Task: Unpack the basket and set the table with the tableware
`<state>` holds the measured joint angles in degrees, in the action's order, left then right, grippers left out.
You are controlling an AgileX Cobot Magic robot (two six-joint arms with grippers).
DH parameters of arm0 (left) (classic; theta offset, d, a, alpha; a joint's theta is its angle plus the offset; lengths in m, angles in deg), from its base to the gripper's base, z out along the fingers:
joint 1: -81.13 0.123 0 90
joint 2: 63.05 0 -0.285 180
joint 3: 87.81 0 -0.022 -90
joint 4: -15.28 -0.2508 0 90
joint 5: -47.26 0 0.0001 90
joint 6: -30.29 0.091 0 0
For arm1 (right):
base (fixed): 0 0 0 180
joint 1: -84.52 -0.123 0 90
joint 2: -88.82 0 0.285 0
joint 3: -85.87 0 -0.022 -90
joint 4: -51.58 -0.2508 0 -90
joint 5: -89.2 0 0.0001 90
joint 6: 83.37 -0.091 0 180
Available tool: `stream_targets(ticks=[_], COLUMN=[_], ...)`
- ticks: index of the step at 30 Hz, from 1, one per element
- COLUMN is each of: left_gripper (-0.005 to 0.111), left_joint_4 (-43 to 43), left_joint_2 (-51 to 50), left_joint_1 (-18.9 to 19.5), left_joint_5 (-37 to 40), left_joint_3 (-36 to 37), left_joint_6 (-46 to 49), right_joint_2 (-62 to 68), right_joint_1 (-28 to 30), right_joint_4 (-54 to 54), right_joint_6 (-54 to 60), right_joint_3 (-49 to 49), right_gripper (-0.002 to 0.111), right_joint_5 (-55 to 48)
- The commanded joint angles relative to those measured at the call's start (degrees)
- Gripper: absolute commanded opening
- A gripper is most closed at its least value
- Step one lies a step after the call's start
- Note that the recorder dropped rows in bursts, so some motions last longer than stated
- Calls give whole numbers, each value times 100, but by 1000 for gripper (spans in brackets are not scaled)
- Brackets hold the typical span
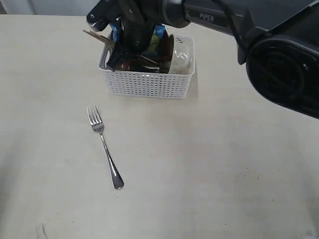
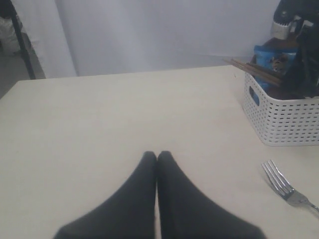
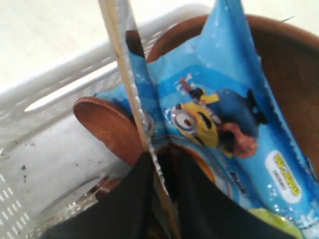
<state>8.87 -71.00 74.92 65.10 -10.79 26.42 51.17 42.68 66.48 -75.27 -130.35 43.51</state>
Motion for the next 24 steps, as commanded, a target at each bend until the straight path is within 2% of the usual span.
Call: stream_targets(ticks=[1, 24], left_gripper=[0, 0], left_joint_4=[66, 66], left_joint_2=[16, 16], left_joint_1=[-37, -37], left_joint_5=[-41, -41], left_joint_3=[20, 20], left_joint_6=[0, 0], right_joint_2=[-142, -1076], right_joint_1=[-36, -36], right_joint_4=[-149, -190], right_joint_6=[-43, -98], right_joint_3=[17, 17], right_gripper=[-1, -1], right_joint_5=[-336, -377])
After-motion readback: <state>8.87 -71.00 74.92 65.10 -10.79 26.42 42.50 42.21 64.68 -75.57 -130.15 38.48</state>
